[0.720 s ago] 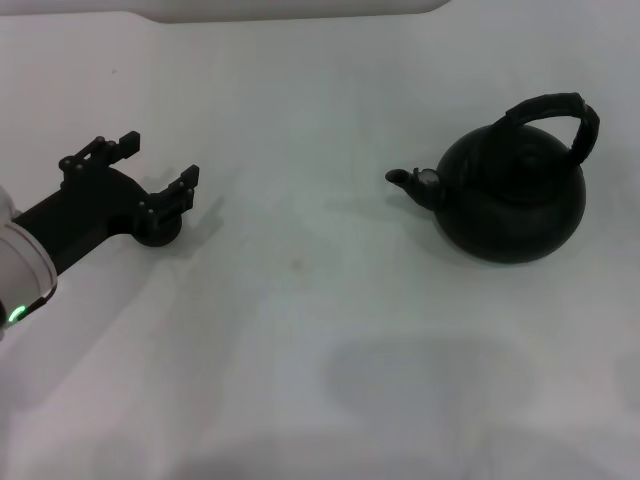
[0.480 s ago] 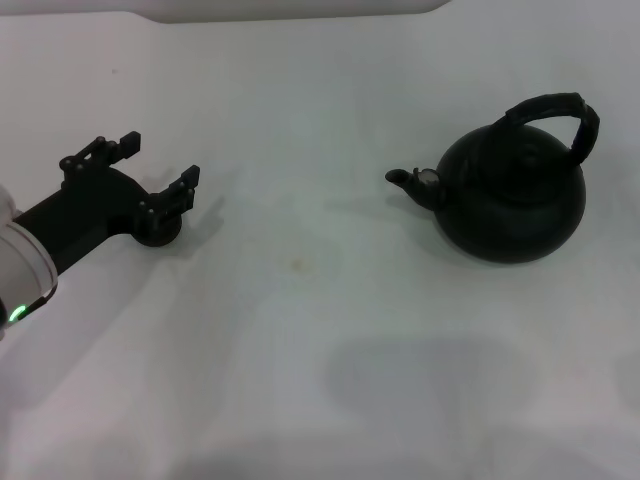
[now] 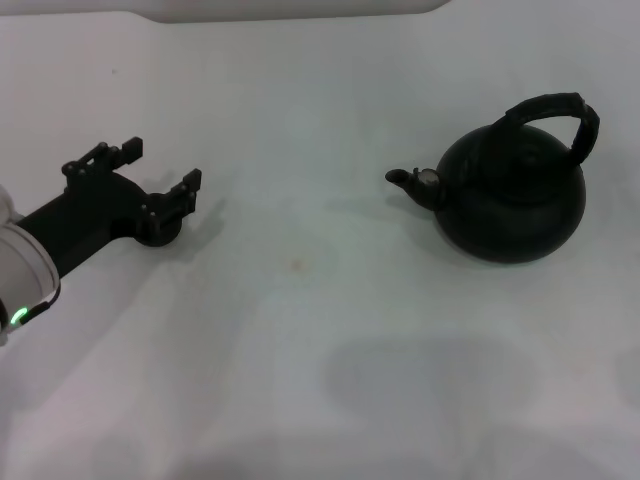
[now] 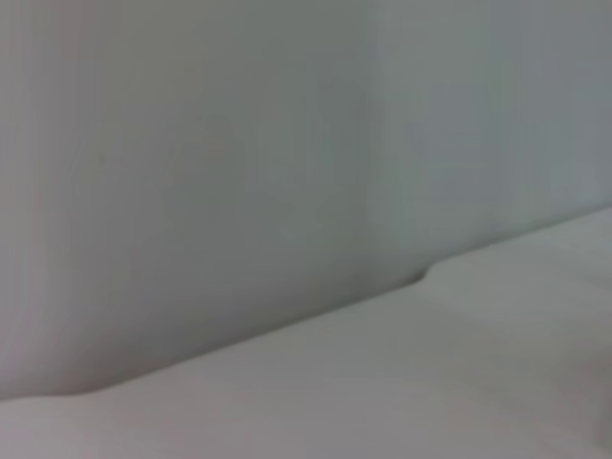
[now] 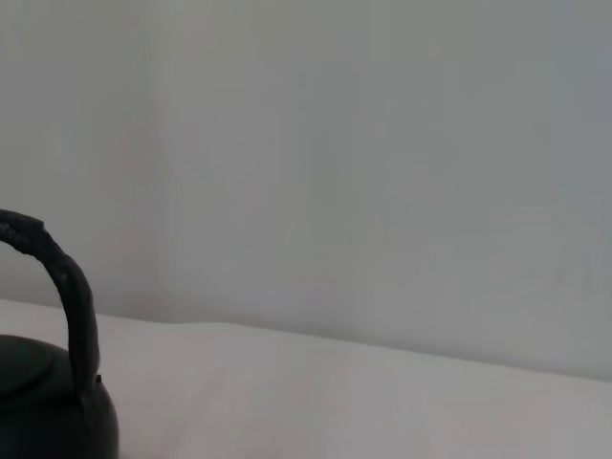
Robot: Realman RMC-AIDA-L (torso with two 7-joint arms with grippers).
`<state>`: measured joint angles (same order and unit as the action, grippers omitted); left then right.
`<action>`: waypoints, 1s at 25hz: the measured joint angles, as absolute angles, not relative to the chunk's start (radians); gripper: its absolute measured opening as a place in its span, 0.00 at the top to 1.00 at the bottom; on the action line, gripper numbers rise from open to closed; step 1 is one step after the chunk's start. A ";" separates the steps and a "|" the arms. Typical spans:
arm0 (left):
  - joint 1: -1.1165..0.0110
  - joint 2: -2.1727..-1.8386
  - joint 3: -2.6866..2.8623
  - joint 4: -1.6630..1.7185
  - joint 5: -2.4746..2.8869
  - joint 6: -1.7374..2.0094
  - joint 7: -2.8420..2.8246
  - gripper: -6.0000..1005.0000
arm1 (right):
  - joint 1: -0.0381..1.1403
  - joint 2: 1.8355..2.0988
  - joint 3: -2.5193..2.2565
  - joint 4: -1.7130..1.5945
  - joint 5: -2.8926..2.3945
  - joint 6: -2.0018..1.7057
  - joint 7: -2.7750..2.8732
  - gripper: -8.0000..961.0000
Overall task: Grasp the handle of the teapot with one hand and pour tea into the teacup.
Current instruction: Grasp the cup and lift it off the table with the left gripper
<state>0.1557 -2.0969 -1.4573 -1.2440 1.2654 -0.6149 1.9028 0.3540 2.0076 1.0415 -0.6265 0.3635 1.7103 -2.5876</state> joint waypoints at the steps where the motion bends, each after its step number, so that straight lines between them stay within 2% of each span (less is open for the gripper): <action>1: 0.158 -2.097 -1.457 -1.252 1.290 -0.618 1.874 0.21 | 0.353 2.007 1.041 -0.621 0.363 1.705 -2.588 0.12; 10: 0.256 -2.107 -1.475 -1.458 1.634 -0.708 1.529 0.21 | 0.352 2.004 1.042 -0.599 0.364 1.662 -2.588 0.12; 15: 0.267 -2.108 -1.543 -1.535 1.778 -0.767 1.306 0.21 | 0.350 2.004 1.041 -0.574 0.363 1.623 -2.601 0.12; 21: 0.193 -2.108 -1.660 -1.633 2.052 -0.919 0.929 0.21 | 0.339 2.004 1.017 -0.529 0.362 1.584 -2.611 0.12; 25: 0.073 -2.100 -1.782 -1.634 2.144 -1.072 0.749 0.21 | 0.333 2.003 1.016 -0.510 0.363 1.566 -2.614 0.12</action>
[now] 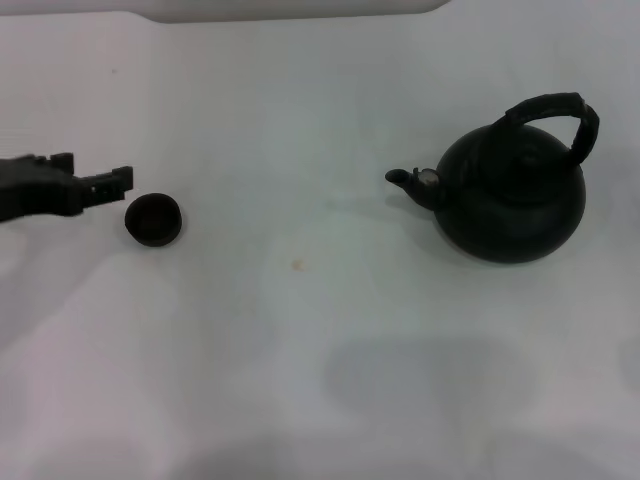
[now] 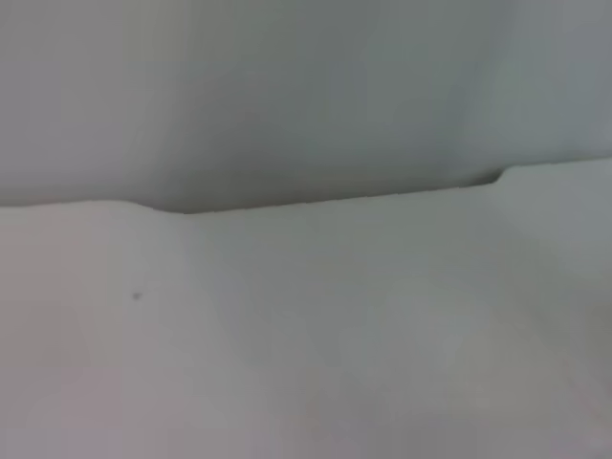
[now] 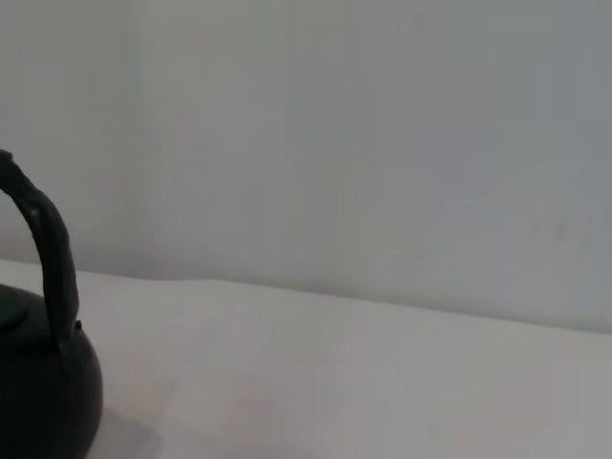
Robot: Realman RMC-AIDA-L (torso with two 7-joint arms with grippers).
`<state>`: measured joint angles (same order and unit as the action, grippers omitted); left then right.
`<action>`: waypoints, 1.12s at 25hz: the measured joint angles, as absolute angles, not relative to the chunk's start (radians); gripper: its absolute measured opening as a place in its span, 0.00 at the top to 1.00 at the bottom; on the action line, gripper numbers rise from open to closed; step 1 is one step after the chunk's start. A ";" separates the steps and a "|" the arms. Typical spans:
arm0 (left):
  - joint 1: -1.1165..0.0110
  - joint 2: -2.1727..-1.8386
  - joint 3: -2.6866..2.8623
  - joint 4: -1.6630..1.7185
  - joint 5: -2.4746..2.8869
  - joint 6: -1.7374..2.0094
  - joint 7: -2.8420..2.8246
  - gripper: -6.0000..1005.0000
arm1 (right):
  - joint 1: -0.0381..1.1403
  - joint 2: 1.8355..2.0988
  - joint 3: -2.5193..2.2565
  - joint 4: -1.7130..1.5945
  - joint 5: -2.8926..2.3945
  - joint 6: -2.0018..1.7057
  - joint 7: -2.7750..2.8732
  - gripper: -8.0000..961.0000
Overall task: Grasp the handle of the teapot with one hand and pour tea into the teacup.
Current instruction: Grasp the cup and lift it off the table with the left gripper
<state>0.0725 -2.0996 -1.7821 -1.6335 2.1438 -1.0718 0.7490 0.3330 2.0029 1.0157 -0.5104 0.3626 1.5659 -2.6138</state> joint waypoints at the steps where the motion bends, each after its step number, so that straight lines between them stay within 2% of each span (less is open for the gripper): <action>1: 0.033 -2.096 -1.812 -1.626 2.166 -1.111 0.709 0.21 | 0.333 2.003 1.015 -0.508 0.363 1.564 -2.616 0.12; 7: -0.228 -2.074 -1.992 -1.560 2.336 -1.429 0.520 0.21 | 0.332 2.005 1.013 -0.502 0.363 1.554 -2.624 0.12; 14: -0.419 -2.032 -2.052 -1.511 2.497 -1.695 0.424 0.20 | 0.315 2.004 1.003 -0.453 0.364 1.523 -2.657 0.12; 20: -0.492 -2.018 -2.044 -1.464 2.579 -1.743 0.401 0.20 | 0.314 2.006 1.002 -0.441 0.362 1.511 -2.676 0.12; 28: -0.483 -2.025 -2.040 -1.433 2.608 -1.716 0.447 0.19 | 0.315 2.004 0.987 -0.413 0.362 1.516 -2.677 0.12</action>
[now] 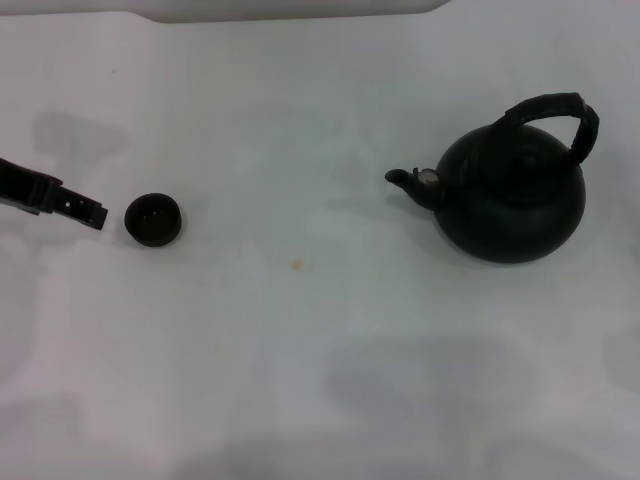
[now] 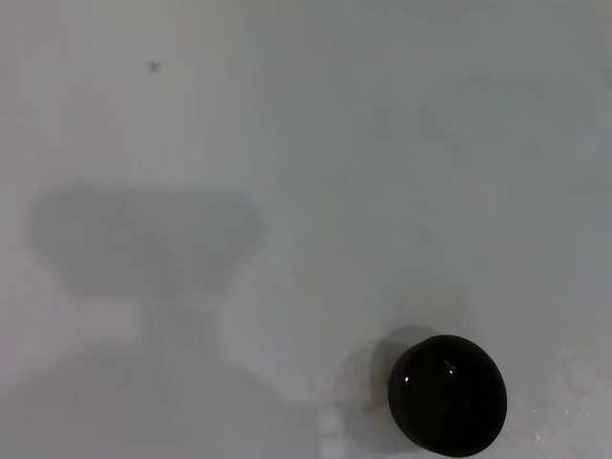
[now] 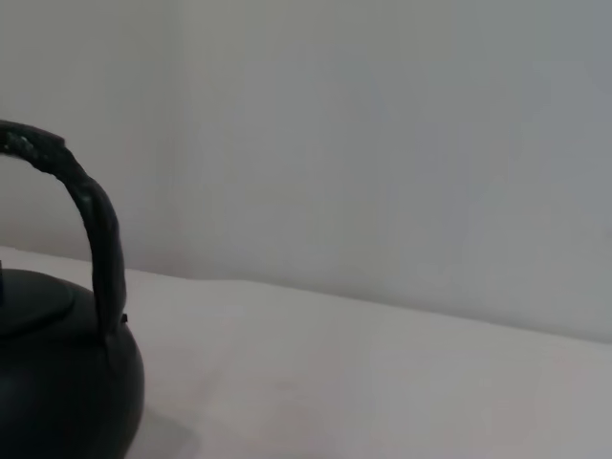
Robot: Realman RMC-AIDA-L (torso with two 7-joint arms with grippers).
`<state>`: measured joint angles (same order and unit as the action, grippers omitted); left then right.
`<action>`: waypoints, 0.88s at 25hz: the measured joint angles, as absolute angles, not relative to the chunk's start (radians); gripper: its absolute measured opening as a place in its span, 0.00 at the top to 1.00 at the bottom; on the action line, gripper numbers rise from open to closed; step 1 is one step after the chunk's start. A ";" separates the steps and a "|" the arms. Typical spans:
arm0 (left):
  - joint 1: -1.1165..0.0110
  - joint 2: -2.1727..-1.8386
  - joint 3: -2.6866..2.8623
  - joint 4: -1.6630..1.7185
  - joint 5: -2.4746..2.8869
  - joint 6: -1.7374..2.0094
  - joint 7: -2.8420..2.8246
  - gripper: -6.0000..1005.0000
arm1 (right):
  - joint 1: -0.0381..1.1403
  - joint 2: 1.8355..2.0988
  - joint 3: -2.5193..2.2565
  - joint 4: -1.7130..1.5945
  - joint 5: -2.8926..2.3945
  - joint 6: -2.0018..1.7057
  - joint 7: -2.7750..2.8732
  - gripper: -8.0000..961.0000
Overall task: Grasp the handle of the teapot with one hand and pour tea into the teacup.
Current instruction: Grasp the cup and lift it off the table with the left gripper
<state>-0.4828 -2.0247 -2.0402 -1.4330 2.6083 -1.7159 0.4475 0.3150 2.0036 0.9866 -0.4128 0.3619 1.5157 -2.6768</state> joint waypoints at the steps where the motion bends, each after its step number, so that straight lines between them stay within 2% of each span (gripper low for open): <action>1: -0.485 -2.025 -2.039 -1.426 2.610 -1.711 0.452 0.18 | 0.315 2.004 0.986 -0.413 0.362 1.516 -2.677 0.12; 15: -0.585 -2.023 -2.011 -1.281 2.674 -1.623 0.465 0.13 | 0.315 2.003 0.986 -0.389 0.359 1.515 -2.681 0.12; 22: -0.635 -2.039 -1.978 -1.219 2.687 -1.601 0.470 0.13 | 0.313 2.004 0.986 -0.389 0.360 1.515 -2.687 0.12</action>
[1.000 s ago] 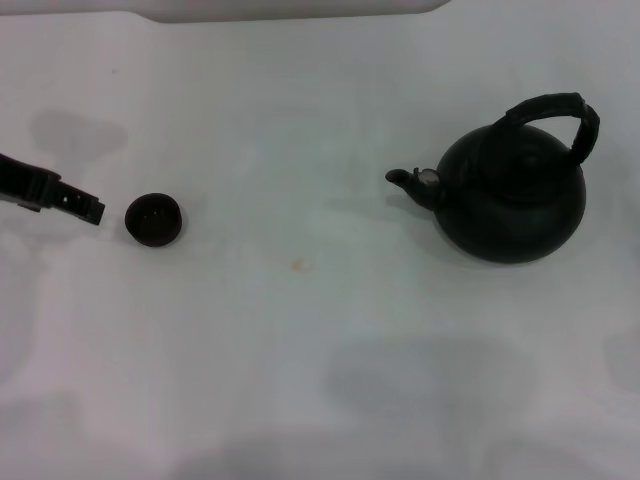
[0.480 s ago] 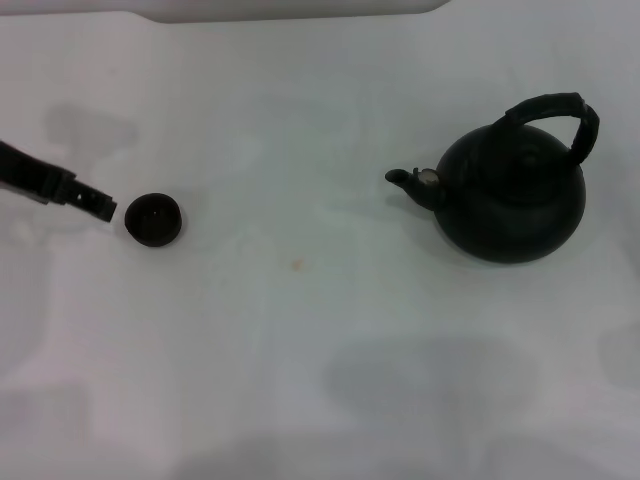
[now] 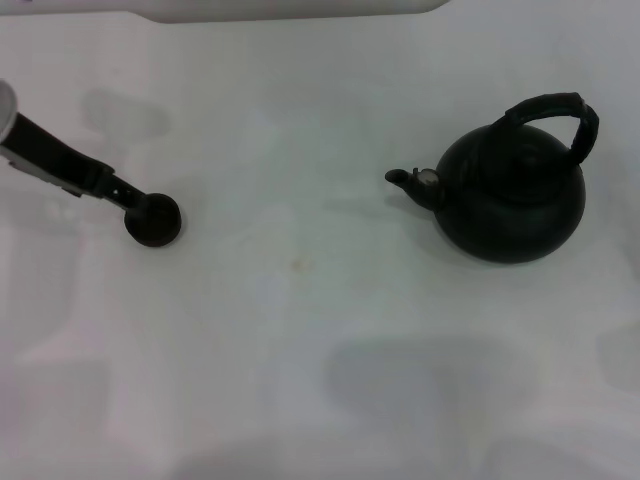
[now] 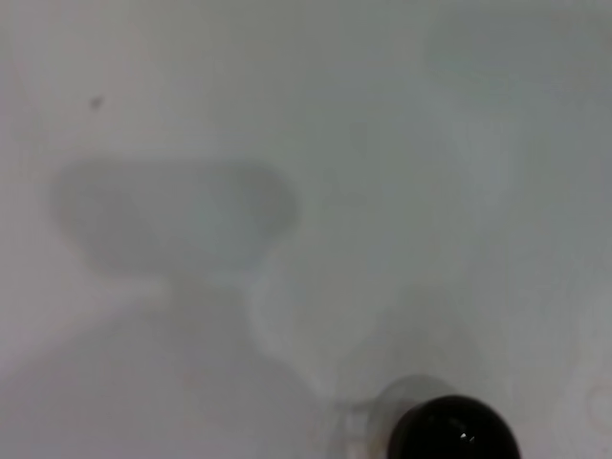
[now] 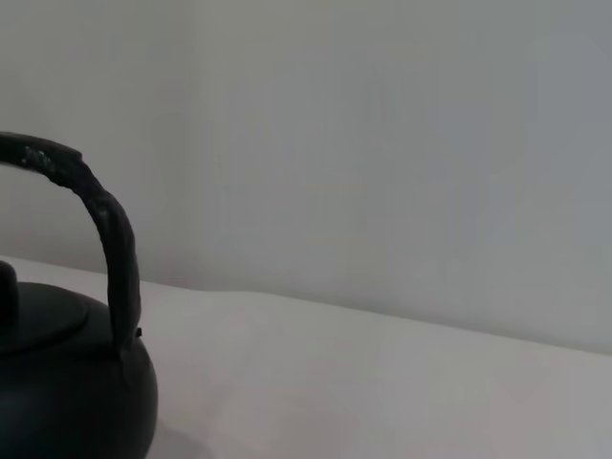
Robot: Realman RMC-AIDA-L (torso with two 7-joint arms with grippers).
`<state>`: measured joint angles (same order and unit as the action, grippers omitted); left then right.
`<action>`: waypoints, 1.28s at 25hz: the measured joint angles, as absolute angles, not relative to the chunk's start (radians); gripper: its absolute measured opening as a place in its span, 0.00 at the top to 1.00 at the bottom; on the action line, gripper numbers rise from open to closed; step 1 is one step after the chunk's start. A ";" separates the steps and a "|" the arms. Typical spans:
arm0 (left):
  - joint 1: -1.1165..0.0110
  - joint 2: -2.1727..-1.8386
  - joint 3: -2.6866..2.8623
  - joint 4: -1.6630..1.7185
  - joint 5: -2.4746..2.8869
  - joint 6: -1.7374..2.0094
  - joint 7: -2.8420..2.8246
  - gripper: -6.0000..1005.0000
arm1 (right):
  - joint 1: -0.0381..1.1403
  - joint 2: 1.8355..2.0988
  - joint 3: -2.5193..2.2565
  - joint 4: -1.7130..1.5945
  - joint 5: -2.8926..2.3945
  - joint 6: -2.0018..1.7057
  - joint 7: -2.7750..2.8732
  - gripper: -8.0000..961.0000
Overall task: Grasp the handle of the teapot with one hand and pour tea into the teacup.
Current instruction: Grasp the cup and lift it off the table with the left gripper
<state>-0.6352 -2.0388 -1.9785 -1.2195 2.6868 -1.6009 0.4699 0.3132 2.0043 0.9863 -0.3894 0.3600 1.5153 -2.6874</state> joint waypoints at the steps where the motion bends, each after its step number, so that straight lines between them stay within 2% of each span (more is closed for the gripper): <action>1: -0.639 -2.043 -1.976 -1.218 2.687 -1.600 0.471 0.13 | 0.313 2.004 0.986 -0.389 0.360 1.516 -2.687 0.12; 12: -0.655 -2.063 -1.939 -1.175 2.686 -1.578 0.466 0.13 | 0.313 2.003 0.986 -0.390 0.363 1.517 -2.688 0.12; 32: -0.668 -2.065 -1.896 -1.101 2.709 -1.511 0.457 0.13 | 0.315 2.003 0.986 -0.390 0.364 1.535 -2.687 0.12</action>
